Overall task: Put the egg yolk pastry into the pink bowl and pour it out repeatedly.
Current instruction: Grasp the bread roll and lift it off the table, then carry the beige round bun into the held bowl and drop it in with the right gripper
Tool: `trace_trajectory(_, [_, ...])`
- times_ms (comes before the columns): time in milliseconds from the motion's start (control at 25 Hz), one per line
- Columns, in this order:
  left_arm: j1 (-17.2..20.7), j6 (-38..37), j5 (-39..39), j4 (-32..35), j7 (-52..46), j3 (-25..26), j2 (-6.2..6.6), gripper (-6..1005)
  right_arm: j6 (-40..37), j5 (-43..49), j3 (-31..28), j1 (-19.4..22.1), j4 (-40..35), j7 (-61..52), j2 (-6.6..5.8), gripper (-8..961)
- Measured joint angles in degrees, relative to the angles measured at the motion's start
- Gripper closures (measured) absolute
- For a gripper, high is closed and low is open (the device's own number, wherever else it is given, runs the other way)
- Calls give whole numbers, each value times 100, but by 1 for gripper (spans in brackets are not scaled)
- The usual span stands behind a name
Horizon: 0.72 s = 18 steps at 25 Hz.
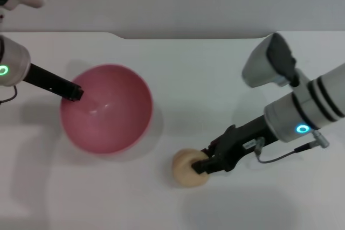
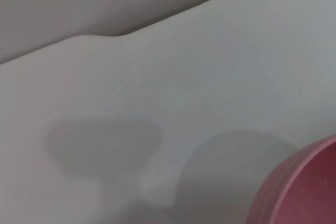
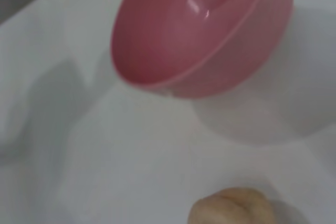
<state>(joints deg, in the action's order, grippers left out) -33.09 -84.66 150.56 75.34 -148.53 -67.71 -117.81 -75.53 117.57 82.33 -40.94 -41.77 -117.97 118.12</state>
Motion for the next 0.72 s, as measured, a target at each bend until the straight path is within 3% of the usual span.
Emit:
trace_trajectory(320, [-341, 127, 0, -558, -4, -259, -7, 1001, -1078, -13, -1254, 856, -1323, 117, -101, 675])
trace_trajectory(360, [-455, 154, 1, -712, -4, -412, -17, 1001, -1740, -189, -1744, 1052, -1769, 418, -66, 687])
trace_trajectory(560, [-645, 204, -75, -854, -6, -788, -51, 1000, -2605, -717, -2311, 1217, -2345, 789, -7, 725])
trace_trajectory(720, [-839, 217, -432, -882, -11, -1217, -71, 1000, -2542, -838, -2289, 1046, -2419, 754, 12, 756])
